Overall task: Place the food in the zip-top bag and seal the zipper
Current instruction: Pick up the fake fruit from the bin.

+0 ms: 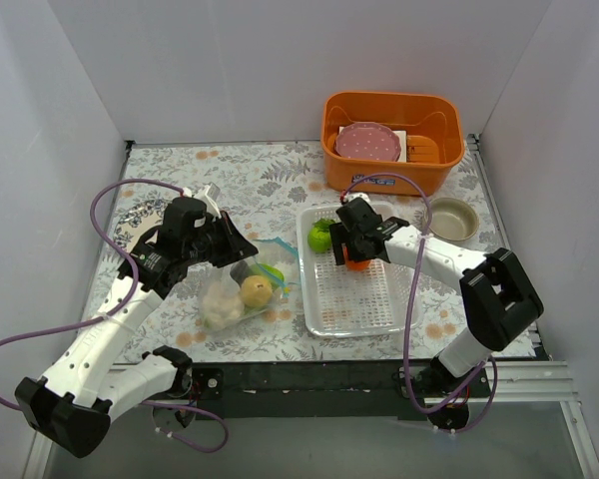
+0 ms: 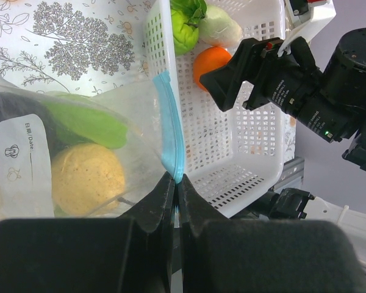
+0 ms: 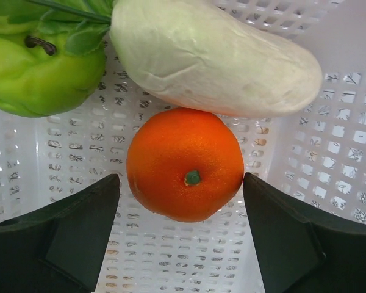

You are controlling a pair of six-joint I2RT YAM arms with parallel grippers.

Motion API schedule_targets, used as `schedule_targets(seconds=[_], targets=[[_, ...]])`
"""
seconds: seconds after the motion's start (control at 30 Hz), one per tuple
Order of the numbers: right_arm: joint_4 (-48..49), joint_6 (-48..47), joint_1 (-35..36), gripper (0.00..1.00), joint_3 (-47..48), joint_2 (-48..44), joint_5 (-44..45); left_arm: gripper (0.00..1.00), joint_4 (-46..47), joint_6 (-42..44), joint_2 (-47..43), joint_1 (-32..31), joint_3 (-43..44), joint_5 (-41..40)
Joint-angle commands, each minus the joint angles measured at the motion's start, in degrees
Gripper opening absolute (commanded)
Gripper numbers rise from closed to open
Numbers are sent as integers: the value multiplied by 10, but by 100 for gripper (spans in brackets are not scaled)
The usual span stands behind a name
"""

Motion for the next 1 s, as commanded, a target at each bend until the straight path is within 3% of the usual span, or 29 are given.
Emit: schedule_targets(seconds=[0.0, 0.6, 0.97], targets=[[26, -10, 0, 88, 16, 10, -25, 0, 10, 4, -13, 2, 2, 10], [54, 8, -10, 56, -22, -1, -83, 0, 14, 5, -11, 2, 0, 12], [80, 50, -9, 53, -62, -67, -139, 0, 10, 9, -7, 2, 2, 9]])
